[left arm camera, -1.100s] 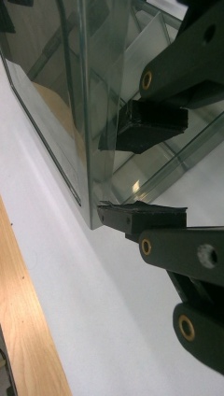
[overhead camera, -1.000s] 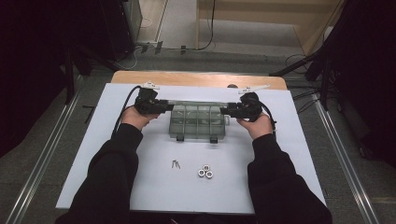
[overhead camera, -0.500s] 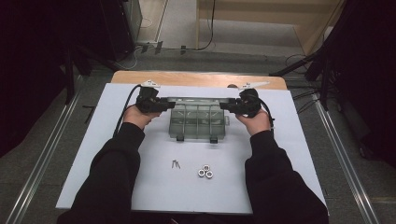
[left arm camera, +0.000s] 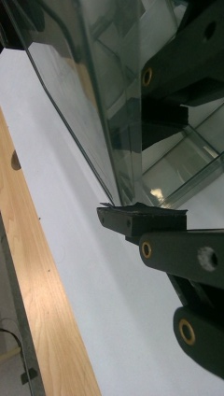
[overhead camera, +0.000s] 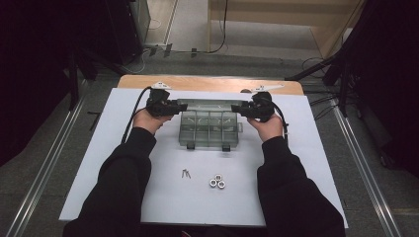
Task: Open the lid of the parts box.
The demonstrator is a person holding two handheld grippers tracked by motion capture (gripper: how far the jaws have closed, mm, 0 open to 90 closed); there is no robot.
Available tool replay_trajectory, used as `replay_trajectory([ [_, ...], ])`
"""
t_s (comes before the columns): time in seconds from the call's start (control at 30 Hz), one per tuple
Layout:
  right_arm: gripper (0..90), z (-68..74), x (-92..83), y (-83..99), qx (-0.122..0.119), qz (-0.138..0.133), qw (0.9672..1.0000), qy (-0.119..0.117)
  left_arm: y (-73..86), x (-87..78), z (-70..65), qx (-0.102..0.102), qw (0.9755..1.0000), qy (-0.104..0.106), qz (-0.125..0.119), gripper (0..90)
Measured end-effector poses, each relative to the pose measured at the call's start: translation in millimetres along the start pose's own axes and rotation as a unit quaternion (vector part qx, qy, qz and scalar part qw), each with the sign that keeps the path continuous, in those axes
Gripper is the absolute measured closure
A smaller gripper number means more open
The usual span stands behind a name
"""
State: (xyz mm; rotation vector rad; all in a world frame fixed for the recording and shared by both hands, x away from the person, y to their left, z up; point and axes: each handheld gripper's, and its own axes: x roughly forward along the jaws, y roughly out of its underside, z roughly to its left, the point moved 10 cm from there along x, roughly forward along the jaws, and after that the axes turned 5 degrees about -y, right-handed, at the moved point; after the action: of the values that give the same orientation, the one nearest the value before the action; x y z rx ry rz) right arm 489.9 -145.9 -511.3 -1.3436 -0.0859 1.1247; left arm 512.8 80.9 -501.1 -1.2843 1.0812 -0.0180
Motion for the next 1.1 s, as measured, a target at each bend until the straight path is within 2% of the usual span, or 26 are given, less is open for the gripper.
replay_trajectory([
  [0.37,56.4,-8.6,7.9,-2.2,0.020,-0.023,0.9995,0.000,-1.5,10.8,5.2,-0.010,0.9997,-0.018,-0.015,59.9],
  [0.53,56.4,-10.3,11.8,-2.6,0.016,-0.025,0.9995,0.004,-1.4,13.9,7.3,-0.023,0.9995,-0.015,-0.017,59.9],
  [0.77,58.0,-13.3,17.0,-2.7,0.028,-0.036,0.9989,0.008,0.1,21.0,10.5,-0.034,0.9990,-0.022,-0.021,59.9],
  [0.87,59.2,-17.1,19.8,-0.8,0.033,-0.035,0.9988,0.011,0.0,22.5,11.6,-0.044,0.9986,-0.017,-0.024,60.0],
  [0.9,59.4,-18.2,21.6,0.4,0.036,-0.034,0.9987,0.009,0.4,22.2,12.8,-0.052,0.9983,-0.008,-0.025,60.0],
  [1.07,60.6,-20.3,24.6,1.1,0.036,-0.035,0.9986,0.013,0.6,25.0,14.9,-0.063,0.9977,-0.007,-0.027,60.1],
  [1.1,61.3,-21.1,25.9,1.6,0.038,-0.035,0.9986,0.014,0.6,27.5,15.3,-0.064,0.9975,-0.012,-0.029,60.1],
])
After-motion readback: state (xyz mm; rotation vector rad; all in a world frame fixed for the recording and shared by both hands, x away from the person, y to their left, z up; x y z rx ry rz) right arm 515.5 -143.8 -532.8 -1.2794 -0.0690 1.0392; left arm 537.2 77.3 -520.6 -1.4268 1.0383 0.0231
